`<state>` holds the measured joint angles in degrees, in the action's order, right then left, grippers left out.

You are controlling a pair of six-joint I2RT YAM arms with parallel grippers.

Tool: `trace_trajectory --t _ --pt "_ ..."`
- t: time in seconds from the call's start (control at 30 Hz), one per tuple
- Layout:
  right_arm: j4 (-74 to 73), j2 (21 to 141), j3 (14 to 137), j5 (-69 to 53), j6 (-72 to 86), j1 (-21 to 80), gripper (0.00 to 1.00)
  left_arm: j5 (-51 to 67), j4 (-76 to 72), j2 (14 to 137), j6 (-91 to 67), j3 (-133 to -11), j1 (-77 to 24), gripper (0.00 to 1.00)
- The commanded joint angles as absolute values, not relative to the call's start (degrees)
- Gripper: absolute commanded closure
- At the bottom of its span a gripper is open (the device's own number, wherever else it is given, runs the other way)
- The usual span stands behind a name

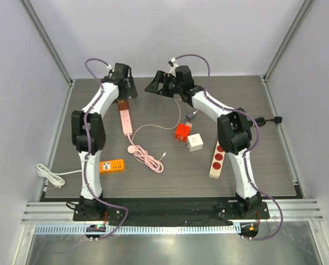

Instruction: Pull the plug off the socket

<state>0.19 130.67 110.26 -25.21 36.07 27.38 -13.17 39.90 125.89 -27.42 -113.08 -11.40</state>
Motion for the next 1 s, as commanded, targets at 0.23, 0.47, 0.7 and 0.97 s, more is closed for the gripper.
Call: trace_trajectory --t 0.23,0.47,0.7,0.97 --pt "0.4 134.1 114.4 -26.4 35.6 27.2 0.05 -14.9 44.2 127.8 -26.0 -114.1 -10.6 0.18" --pt "0.4 133.2 112.7 -26.4 34.6 28.6 0.05 -10.6 44.3 127.4 -24.8 -113.6 -10.2 0.66" --pt "3.2 133.5 107.6 -27.7 35.4 31.4 0.09 -10.5 44.8 123.5 -24.4 -114.3 -9.8 1.0" --pt "17.5 134.8 100.6 -30.6 39.9 36.2 0.24 -8.8 42.9 118.0 -25.9 -110.7 -9.7 1.0"
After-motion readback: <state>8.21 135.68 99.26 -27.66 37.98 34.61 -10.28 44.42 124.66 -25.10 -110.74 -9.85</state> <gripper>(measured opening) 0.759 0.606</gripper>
